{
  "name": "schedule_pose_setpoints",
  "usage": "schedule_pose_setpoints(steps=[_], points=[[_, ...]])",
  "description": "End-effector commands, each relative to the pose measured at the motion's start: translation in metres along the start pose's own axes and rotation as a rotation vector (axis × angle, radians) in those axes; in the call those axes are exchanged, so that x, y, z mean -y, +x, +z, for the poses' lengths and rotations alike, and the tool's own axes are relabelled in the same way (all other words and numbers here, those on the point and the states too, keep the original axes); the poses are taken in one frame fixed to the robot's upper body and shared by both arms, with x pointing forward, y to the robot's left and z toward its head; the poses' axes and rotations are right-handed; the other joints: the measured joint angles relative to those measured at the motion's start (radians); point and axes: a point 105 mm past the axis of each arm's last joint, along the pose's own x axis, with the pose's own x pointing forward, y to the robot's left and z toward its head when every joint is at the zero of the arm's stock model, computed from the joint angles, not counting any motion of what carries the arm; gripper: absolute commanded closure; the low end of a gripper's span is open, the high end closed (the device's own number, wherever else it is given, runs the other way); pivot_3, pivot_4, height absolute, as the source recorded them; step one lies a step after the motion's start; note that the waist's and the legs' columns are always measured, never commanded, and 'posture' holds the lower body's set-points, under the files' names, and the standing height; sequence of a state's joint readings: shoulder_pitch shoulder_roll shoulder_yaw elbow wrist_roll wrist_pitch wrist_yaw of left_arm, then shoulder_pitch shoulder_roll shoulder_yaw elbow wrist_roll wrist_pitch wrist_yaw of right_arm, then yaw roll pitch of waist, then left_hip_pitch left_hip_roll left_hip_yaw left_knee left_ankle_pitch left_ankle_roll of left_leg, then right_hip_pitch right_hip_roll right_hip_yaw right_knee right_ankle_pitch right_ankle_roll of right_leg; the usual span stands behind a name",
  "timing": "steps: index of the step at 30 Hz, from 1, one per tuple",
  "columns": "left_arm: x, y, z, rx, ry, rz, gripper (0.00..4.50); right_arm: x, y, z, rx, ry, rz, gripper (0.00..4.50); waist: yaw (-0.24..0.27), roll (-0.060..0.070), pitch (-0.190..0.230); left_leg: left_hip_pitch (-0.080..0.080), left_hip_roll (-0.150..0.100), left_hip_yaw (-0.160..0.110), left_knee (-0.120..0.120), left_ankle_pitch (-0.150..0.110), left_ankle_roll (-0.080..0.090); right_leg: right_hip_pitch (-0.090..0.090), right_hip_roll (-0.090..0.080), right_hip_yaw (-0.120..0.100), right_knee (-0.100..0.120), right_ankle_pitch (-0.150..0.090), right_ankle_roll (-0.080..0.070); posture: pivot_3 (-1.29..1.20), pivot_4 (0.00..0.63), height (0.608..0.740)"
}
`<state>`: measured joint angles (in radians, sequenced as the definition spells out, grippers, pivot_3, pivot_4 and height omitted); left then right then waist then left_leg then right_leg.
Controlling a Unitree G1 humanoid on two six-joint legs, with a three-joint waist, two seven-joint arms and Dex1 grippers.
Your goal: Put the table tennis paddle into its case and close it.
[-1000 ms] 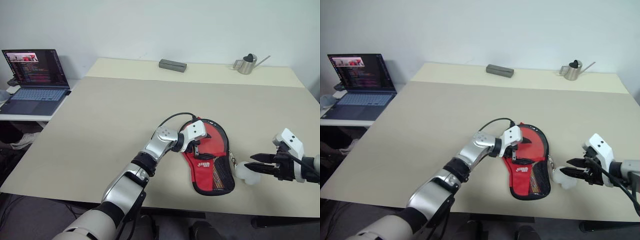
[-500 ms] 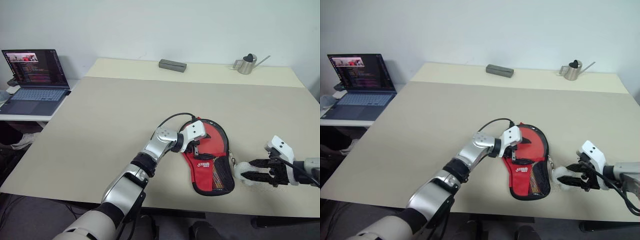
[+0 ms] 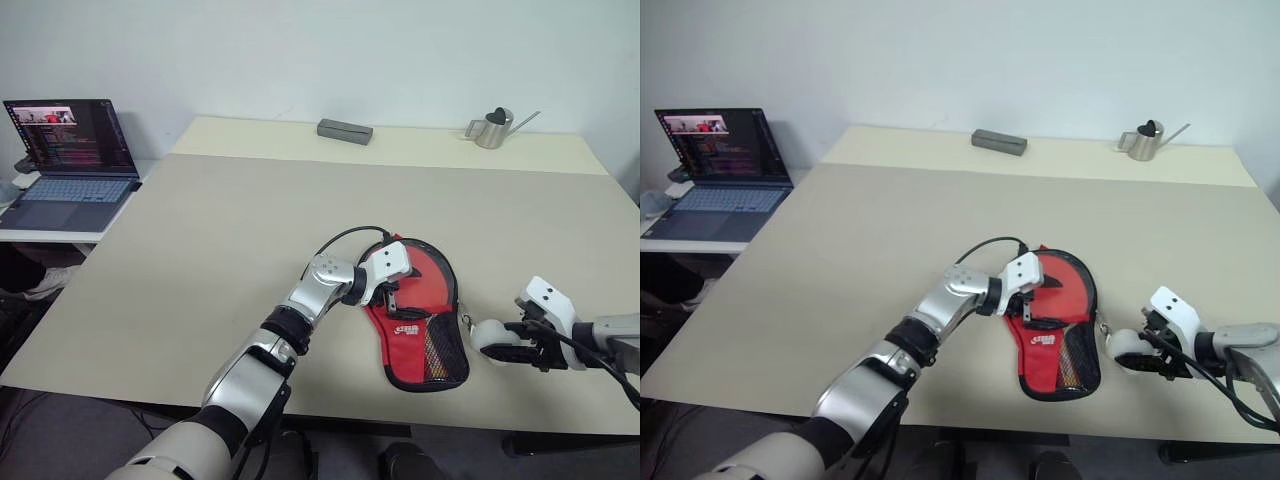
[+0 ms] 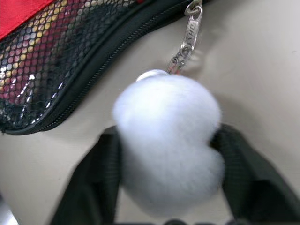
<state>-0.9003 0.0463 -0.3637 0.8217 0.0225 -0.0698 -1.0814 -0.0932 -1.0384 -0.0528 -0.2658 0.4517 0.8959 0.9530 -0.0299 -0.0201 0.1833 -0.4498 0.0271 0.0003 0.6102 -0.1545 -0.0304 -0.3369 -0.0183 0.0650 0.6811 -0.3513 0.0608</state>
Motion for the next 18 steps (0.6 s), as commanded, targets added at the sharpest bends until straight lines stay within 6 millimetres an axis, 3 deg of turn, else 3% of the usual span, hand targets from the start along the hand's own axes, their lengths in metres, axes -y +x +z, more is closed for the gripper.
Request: schedule_pose_setpoints(steps=[1,4,6,12,18], points=[[0.015,0.0,-0.026,-0.117,0.01,-0.077,0.0,0.003,-0.003,0.005,0.0,-0.037,-0.02,3.17,-0.001,0.0,0.0,0.0,0.0,0.0,0.0,0.0,0.0,0.0,0.0,0.0,0.0,0.0,0.0,0.0,0.15,0.74],[0.018,-0.005,-0.038,-0.169,0.019,-0.093,0.0,0.003,-0.003,0.004,-0.008,-0.045,-0.016,3.94,-0.002,-0.001,-0.002,0.001,0.0,0.0,0.0,0.0,0.0,0.001,0.0,0.0,0.0,0.0,0.0,0.0,0.15,0.74],[0.02,-0.006,-0.043,-0.187,0.011,-0.105,0.0,0.001,-0.004,0.003,-0.021,-0.058,-0.01,4.21,-0.002,-0.001,-0.003,0.003,0.0,0.0,0.0,0.0,0.0,0.003,0.0,0.0,0.0,0.0,0.0,0.0,0.15,0.74],[0.026,-0.001,-0.05,-0.132,-0.105,-0.1,0.0,0.0,-0.003,0.005,-0.022,-0.064,-0.007,4.28,-0.001,-0.002,-0.009,0.005,0.001,0.0,0.0,0.0,0.0,0.005,0.0,0.0,0.0,0.0,0.0,0.0,0.15,0.74],[0.033,-0.003,-0.072,-0.106,-0.283,-0.06,0.0,-0.004,-0.003,0.007,-0.023,-0.063,0.0,4.28,0.0,-0.003,-0.019,0.006,0.0,0.0,0.0,0.0,0.0,0.005,0.0,0.0,0.0,0.0,0.0,0.0,0.15,0.74]])
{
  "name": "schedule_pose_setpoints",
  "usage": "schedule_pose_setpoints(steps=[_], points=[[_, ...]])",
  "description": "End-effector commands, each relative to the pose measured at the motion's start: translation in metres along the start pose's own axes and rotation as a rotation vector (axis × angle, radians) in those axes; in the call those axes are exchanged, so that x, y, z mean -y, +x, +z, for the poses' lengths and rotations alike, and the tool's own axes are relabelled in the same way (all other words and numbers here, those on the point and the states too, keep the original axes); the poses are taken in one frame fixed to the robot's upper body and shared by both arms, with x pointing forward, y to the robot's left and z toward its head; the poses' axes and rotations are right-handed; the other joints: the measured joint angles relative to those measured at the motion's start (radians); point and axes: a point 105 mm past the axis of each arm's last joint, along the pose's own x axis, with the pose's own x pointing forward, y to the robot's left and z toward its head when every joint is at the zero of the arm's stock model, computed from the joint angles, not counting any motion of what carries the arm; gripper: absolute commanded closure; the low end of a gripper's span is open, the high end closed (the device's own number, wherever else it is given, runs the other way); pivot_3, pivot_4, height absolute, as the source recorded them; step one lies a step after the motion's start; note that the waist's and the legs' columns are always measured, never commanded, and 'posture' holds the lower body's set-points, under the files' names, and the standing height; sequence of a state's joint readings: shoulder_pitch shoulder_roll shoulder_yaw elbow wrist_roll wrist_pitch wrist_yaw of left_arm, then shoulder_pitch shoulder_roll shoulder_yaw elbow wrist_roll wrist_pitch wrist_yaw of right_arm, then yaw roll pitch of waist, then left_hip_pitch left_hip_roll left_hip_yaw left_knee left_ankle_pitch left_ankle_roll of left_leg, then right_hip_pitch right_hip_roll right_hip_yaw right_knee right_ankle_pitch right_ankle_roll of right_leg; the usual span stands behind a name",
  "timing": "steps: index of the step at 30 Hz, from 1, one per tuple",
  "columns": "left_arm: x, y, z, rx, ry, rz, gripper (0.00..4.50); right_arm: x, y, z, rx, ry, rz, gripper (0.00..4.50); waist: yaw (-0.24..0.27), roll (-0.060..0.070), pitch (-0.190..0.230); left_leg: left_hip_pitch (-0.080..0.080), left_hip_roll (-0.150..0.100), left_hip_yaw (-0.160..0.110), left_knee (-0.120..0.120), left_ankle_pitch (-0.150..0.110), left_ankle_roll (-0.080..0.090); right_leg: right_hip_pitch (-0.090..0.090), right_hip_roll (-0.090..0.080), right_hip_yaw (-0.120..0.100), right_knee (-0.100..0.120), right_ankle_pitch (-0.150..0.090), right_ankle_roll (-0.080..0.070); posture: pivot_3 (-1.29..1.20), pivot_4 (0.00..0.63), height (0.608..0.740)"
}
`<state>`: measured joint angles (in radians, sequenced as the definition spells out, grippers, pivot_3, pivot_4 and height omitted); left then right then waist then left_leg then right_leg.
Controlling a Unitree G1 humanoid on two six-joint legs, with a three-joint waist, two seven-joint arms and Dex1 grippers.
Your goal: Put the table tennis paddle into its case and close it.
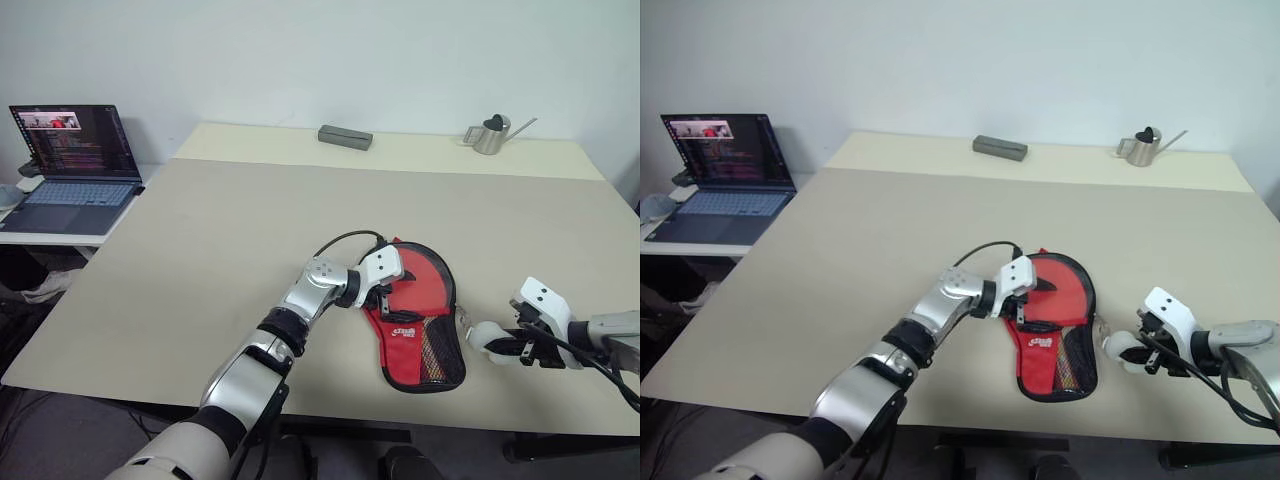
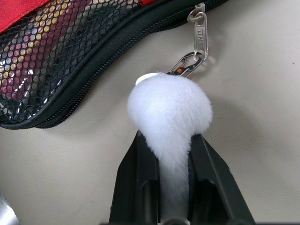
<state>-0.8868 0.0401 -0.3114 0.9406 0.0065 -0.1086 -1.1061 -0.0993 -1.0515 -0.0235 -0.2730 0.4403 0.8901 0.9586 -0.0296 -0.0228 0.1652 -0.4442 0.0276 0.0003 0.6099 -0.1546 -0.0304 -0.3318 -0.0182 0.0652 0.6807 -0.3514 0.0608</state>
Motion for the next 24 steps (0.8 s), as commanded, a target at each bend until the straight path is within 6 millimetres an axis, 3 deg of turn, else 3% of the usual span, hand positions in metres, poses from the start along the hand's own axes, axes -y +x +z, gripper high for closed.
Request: schedule_pose_setpoints(steps=[1,7,17,24], points=[[0.026,0.0,-0.057,-0.123,-0.198,-0.057,0.0,-0.003,-0.005,0.008,0.002,-0.037,-0.006,4.28,0.0,0.0,-0.004,0.0,0.0,0.0,0.0,0.0,0.0,0.0,0.0,0.0,0.0,0.0,0.0,0.0,0.15,0.74],[0.031,-0.005,-0.077,-0.188,-0.201,-0.039,0.0,-0.005,-0.006,0.006,-0.012,-0.029,0.005,4.28,-0.003,-0.003,-0.01,0.013,0.001,0.0,-0.002,-0.001,0.0,0.013,0.0,0.0,-0.002,-0.003,0.002,0.0,0.15,0.74],[0.03,-0.008,-0.086,-0.26,-0.148,-0.042,0.0,-0.015,-0.018,-0.008,-0.099,-0.069,0.069,4.28,-0.003,-0.005,-0.017,0.014,0.002,0.0,-0.002,-0.001,0.0,0.013,0.0,0.0,-0.002,-0.003,0.002,0.0,0.15,0.74],[0.032,-0.006,-0.087,-0.27,-0.145,-0.048,0.0,-0.034,-0.024,-0.018,-0.152,-0.109,0.145,4.29,0.0,-0.006,-0.02,0.014,0.002,-0.001,-0.002,-0.001,0.0,0.014,-0.001,-0.001,-0.003,-0.004,0.002,0.0,0.15,0.74]])
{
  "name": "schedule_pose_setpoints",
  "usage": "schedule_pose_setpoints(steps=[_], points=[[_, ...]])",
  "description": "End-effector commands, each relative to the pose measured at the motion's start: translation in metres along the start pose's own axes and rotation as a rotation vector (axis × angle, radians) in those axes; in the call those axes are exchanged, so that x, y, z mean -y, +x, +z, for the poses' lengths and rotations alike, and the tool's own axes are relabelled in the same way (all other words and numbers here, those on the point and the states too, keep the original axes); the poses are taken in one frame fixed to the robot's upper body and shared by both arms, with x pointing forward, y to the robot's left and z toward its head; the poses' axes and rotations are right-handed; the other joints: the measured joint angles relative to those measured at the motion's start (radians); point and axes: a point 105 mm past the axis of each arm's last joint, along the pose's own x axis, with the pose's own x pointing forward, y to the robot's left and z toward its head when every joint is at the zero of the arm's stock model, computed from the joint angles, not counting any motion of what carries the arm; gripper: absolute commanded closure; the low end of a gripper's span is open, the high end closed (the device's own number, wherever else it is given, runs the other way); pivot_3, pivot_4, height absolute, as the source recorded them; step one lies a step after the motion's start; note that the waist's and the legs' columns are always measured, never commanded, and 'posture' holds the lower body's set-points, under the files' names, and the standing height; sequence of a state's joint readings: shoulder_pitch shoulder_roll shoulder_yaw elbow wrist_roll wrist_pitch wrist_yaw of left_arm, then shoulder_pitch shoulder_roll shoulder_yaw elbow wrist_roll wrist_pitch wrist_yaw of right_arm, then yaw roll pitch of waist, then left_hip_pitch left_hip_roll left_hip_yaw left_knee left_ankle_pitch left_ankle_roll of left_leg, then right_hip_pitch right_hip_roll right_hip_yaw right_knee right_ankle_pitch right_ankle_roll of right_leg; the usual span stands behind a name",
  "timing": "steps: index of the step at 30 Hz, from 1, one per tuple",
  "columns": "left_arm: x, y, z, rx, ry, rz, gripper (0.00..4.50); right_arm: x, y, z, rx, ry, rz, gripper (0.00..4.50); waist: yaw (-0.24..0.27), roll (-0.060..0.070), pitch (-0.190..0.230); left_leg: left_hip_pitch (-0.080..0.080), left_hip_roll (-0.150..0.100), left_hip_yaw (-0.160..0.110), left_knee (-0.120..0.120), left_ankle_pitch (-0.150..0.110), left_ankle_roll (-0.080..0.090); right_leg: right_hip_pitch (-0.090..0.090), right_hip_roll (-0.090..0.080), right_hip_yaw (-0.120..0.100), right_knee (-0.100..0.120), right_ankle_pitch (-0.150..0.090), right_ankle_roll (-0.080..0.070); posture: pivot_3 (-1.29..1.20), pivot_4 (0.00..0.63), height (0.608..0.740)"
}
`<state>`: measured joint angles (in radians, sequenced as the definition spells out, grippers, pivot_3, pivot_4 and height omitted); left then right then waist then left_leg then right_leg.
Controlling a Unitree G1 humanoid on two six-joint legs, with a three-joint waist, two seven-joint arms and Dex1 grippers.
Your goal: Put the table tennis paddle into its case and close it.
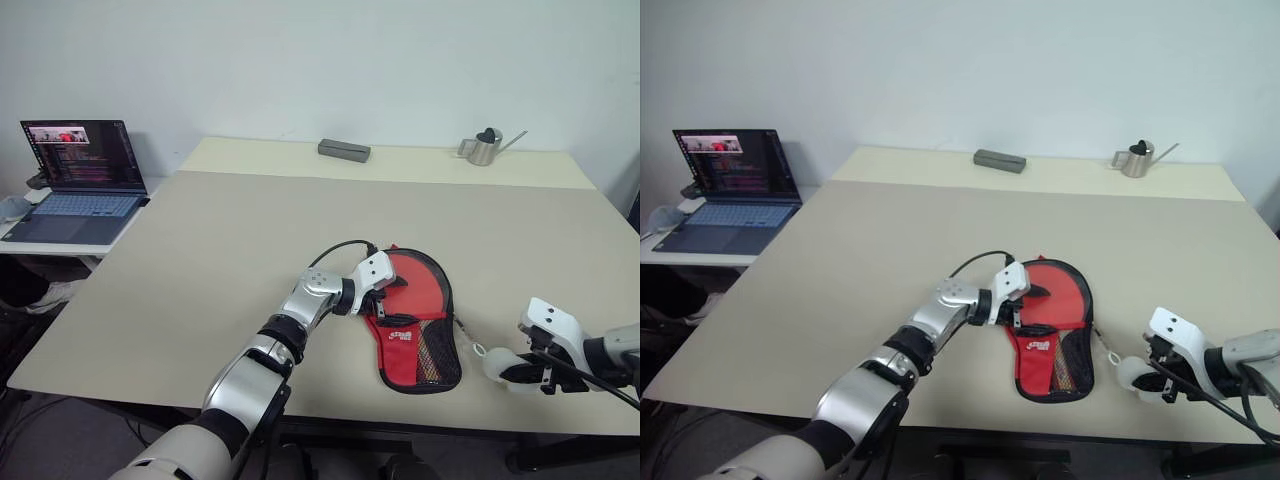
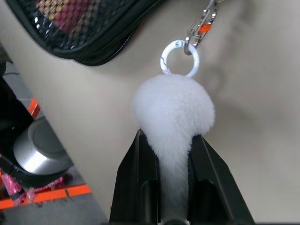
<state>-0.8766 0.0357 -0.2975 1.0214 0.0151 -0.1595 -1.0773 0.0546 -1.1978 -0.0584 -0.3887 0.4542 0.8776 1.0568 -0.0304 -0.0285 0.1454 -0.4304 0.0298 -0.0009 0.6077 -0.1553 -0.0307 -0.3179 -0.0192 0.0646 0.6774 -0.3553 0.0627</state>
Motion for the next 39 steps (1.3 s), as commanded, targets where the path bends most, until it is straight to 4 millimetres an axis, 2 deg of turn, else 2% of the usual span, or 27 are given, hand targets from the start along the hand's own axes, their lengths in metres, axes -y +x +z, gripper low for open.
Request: schedule_pose_setpoints(steps=[1,12,20,25,32,39], points=[[0.029,-0.005,-0.072,-0.263,-0.102,-0.077,0.0,-0.016,-0.005,0.003,-0.011,-0.057,0.06,4.29,0.001,-0.001,-0.001,0.0,0.0,0.0,0.0,0.0,0.0,0.0,0.0,0.0,-0.001,0.0,0.0,0.0,0.15,0.74],[0.029,0.0,-0.068,-0.265,-0.087,-0.078,0.0,-0.066,-0.002,0.006,-0.025,-0.133,0.228,4.29,0.002,-0.003,-0.003,0.0,0.002,-0.002,-0.001,-0.001,0.001,0.0,-0.003,-0.002,-0.005,-0.001,0.001,0.0,0.15,0.74],[0.029,0.001,-0.067,-0.265,-0.079,-0.076,0.0,-0.079,-0.015,0.001,-0.038,-0.109,0.296,4.3,0.005,-0.004,-0.006,-0.001,0.001,-0.004,-0.003,-0.002,0.002,0.002,-0.004,-0.005,-0.015,0.0,0.002,0.0,0.15,0.74],[0.029,0.003,-0.066,-0.263,-0.077,-0.076,0.0,-0.1,-0.021,-0.004,-0.046,-0.097,0.384,4.3,0.007,-0.005,-0.006,-0.002,0.001,-0.005,-0.004,-0.002,0.003,0.002,-0.004,-0.006,-0.016,0.0,0.002,0.0,0.15,0.74],[0.029,0.005,-0.065,-0.263,-0.071,-0.075,0.0,-0.125,-0.017,-0.017,-0.082,-0.112,0.458,4.3,0.008,-0.005,-0.006,-0.002,0.0,-0.007,-0.004,-0.002,0.002,0.003,-0.004,-0.008,-0.018,-0.001,0.002,0.0,0.15,0.74],[0.028,0.006,-0.064,-0.263,-0.068,-0.068,0.0,-0.138,-0.015,-0.007,-0.05,-0.134,0.501,4.3,0.014,-0.005,-0.006,-0.003,0.0,-0.014,-0.004,-0.003,0.002,0.007,-0.004,-0.017,-0.021,-0.002,0.0,0.0,0.15,0.74]])
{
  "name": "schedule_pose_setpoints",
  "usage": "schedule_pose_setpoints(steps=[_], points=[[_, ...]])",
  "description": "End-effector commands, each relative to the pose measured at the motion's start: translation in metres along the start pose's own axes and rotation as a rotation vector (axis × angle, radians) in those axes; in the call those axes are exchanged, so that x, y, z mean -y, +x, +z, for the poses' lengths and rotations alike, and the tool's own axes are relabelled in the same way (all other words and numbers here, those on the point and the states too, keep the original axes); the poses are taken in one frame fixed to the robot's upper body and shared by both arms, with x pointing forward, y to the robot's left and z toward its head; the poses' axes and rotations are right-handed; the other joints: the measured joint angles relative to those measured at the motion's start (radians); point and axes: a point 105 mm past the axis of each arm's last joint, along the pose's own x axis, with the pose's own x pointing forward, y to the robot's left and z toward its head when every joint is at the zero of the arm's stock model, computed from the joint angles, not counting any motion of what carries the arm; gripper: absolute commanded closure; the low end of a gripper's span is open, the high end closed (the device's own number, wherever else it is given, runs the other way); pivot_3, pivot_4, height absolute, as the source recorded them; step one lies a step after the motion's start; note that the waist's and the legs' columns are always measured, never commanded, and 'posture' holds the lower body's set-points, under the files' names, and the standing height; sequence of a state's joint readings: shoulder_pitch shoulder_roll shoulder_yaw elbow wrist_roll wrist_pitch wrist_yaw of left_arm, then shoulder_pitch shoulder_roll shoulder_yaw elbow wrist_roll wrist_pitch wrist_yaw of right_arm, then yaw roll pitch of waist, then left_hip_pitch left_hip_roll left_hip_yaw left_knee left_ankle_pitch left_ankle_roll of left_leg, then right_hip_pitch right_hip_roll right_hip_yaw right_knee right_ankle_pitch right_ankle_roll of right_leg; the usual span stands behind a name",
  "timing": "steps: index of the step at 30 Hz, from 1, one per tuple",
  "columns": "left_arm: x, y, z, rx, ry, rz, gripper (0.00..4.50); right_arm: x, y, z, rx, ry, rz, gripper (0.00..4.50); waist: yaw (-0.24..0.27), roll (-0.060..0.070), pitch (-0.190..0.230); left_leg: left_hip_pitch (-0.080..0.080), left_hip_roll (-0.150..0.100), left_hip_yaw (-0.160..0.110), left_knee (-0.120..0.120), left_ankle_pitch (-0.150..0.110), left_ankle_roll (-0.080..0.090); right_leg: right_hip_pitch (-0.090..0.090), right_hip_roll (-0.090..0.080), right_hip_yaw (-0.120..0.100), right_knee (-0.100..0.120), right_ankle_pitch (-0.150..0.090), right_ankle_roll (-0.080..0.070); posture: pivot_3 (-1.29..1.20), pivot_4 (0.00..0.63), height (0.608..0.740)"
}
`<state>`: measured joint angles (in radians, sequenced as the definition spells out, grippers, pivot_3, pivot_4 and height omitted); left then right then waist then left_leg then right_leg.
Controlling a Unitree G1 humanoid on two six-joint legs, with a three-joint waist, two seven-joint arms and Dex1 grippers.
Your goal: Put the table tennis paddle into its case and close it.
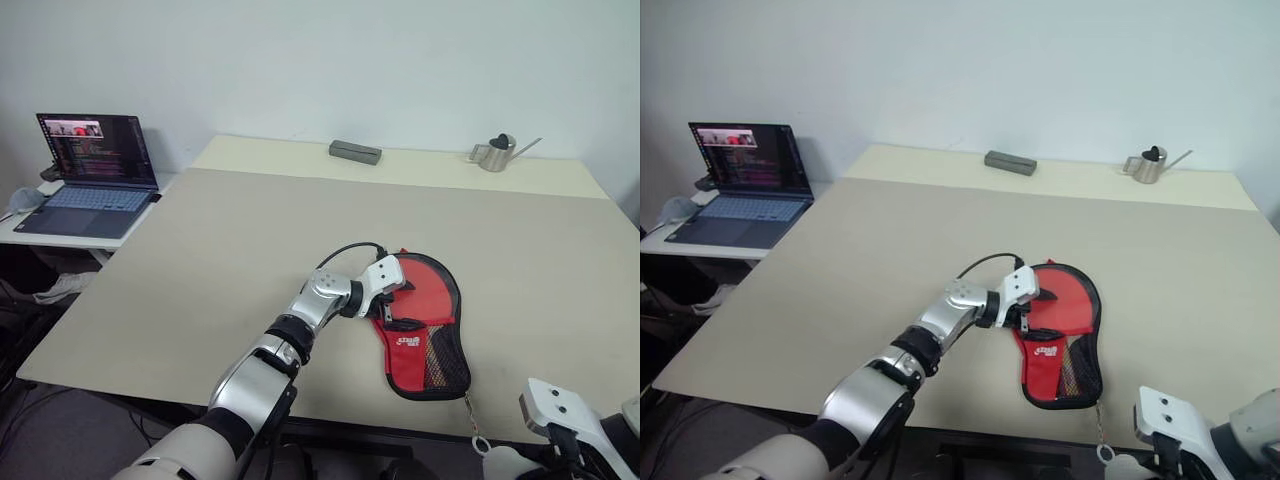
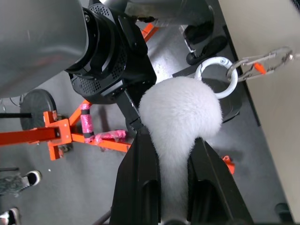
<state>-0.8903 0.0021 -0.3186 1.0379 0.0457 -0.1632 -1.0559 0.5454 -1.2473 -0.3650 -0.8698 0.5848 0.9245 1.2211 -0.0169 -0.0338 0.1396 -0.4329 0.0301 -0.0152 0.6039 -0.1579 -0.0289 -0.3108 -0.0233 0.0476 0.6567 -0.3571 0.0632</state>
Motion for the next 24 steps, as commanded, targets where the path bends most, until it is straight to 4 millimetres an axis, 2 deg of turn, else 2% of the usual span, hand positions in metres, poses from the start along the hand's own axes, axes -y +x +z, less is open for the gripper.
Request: schedule_pose_setpoints(steps=[1,4,9,13,17,19,22,24], points=[[0.024,-0.005,-0.066,-0.24,-0.094,-0.05,0.0,-0.022,0.008,0.012,0.029,-0.037,0.123,4.3,0.002,0.0,0.0,0.0,0.0,-0.001,0.0,0.0,0.0,0.0,0.0,-0.001,0.0,0.0,-0.001,0.0,0.15,0.74],[0.023,-0.004,-0.066,-0.239,-0.098,-0.045,0.0,-0.023,0.01,0.015,0.034,-0.048,0.132,4.3,0.009,0.0,0.0,0.0,0.0,-0.002,-0.001,0.0,0.0,0.001,0.0,-0.003,0.0,-0.001,-0.002,0.0,0.15,0.74],[0.023,-0.004,-0.066,-0.236,-0.097,-0.043,0.0,-0.013,0.01,0.027,0.072,-0.081,0.089,4.3,0.013,0.0,0.0,0.0,0.0,-0.003,-0.001,0.0,0.0,0.001,0.0,-0.003,0.0,-0.001,-0.002,0.0,0.15,0.74],[0.023,-0.003,-0.065,-0.234,-0.096,-0.041,0.0,-0.016,0.007,0.033,0.105,-0.11,0.108,3.04,0.013,0.0,0.0,0.0,0.0,-0.003,-0.001,0.0,-0.001,0.001,0.0,-0.004,0.0,-0.002,-0.003,0.0,0.15,0.74],[0.023,-0.002,-0.064,-0.232,-0.094,-0.042,0.0,-0.023,0.0,0.051,0.229,-0.124,0.159,3.04,0.013,0.0,0.0,0.0,0.0,-0.003,-0.001,0.0,0.0,0.001,0.0,-0.004,0.0,-0.002,-0.003,0.0,0.15,0.74],[0.023,-0.002,-0.063,-0.23,-0.092,-0.041,0.0,-0.02,-0.002,0.057,0.267,-0.13,0.149,3.04,0.013,0.0,0.0,0.0,0.0,-0.003,-0.001,0.0,-0.001,0.001,0.0,-0.004,0.0,-0.002,-0.003,0.0,0.15,0.74],[0.022,-0.001,-0.06,-0.222,-0.085,-0.042,0.0,-0.015,-0.006,0.06,0.279,-0.134,0.134,3.04,0.013,0.0,0.0,0.0,0.0,-0.004,-0.001,0.0,-0.001,0.002,-0.001,-0.004,0.0,-0.002,-0.003,0.0,0.15,0.74],[0.022,-0.001,-0.06,-0.22,-0.082,-0.041,0.0,-0.019,-0.008,0.058,0.257,-0.141,0.155,3.04,0.014,0.0,0.0,0.0,0.0,-0.004,-0.002,0.0,-0.001,0.002,-0.001,-0.005,0.0,-0.002,-0.004,0.0,0.15,0.74]])
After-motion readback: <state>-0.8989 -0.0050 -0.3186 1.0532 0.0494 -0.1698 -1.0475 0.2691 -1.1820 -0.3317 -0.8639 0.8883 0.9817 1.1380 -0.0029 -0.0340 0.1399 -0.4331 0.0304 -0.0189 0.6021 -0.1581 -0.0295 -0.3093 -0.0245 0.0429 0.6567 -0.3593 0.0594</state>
